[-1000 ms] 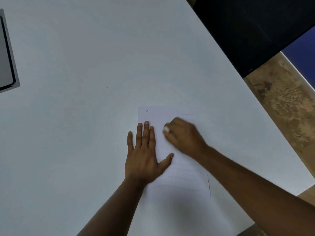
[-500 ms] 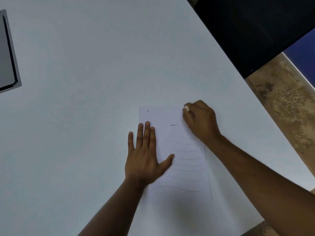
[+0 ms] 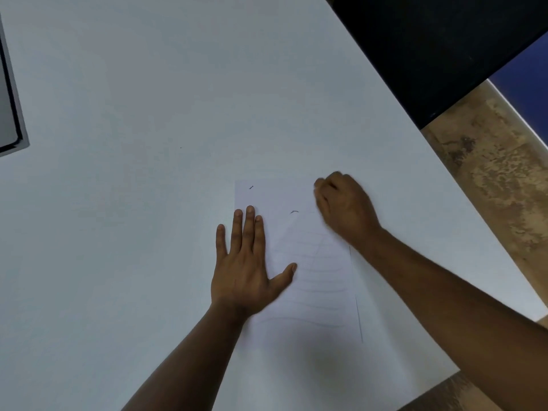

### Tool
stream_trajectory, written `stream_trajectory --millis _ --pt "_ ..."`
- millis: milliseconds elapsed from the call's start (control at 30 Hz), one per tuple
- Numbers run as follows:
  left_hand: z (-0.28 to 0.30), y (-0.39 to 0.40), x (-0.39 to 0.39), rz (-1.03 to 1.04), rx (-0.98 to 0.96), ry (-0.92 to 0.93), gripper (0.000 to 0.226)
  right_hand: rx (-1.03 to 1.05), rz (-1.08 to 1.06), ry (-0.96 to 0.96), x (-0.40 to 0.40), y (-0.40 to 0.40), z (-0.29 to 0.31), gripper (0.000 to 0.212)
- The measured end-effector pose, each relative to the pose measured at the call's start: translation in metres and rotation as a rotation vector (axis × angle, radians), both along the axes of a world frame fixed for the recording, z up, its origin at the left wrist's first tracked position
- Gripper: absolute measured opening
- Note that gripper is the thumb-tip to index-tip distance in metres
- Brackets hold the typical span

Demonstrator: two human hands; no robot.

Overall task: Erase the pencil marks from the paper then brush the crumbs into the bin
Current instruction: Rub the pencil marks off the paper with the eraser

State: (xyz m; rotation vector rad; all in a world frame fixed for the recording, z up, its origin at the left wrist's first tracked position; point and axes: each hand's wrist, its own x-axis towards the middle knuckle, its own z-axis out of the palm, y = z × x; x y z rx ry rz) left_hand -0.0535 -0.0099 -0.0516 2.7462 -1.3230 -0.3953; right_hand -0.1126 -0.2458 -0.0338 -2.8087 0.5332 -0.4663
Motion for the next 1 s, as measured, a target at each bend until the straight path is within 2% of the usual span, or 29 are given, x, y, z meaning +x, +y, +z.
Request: stream_trajectory --millis 133,233,333,467,500,533,700,800,867,933,1000 --pt "0.002 -0.001 0.0 -0.004 0.007 -0.002 0.101 0.151 -0.025 -0.026 0.001 0.0 0.012 0.017" --pt "0.0 -0.001 0.001 -0.005 -0.011 -0.01 0.1 0.223 0.157 0.046 -0.012 0.037 0.017 0.018" --pt "-0.002 0.0 0.0 -0.012 -0.01 -0.021 0.1 0.185 0.369 0.121 -0.026 0.068 0.014 0.025" --pt "0.0 -0.001 0.0 -0.013 0.002 -0.013 0.102 0.022 0.225 0.066 -0.005 0.029 0.003 0.027" --pt "0.001 -0.001 0.0 -0.013 0.01 -0.012 0.102 0.01 0.18 0.126 0.001 0.015 0.003 0.024" --pt "0.001 -0.001 0.0 -0.009 0.016 -0.014 0.102 0.044 0.109 0.171 0.006 0.003 0.006 0.024" --pt "0.003 -0.001 0.0 -0.003 0.017 -0.009 0.102 0.132 -0.054 -0.009 0.008 -0.01 0.011 0.025" --pt "0.002 -0.002 0.0 0.002 0.0 -0.015 0.102 0.129 0.076 -0.091 -0.008 0.033 0.024 0.011" --pt "-0.001 -0.001 0.0 -0.011 -0.009 -0.019 0.101 0.164 0.224 -0.065 -0.021 0.07 0.021 0.014" --pt "-0.004 0.002 0.001 -0.03 -0.002 -0.031 0.102 0.208 0.26 -0.017 -0.027 0.094 0.009 0.018" --pt "-0.004 0.002 0.0 -0.03 -0.003 -0.033 0.102 0.161 0.259 -0.007 -0.023 0.092 -0.002 0.016"
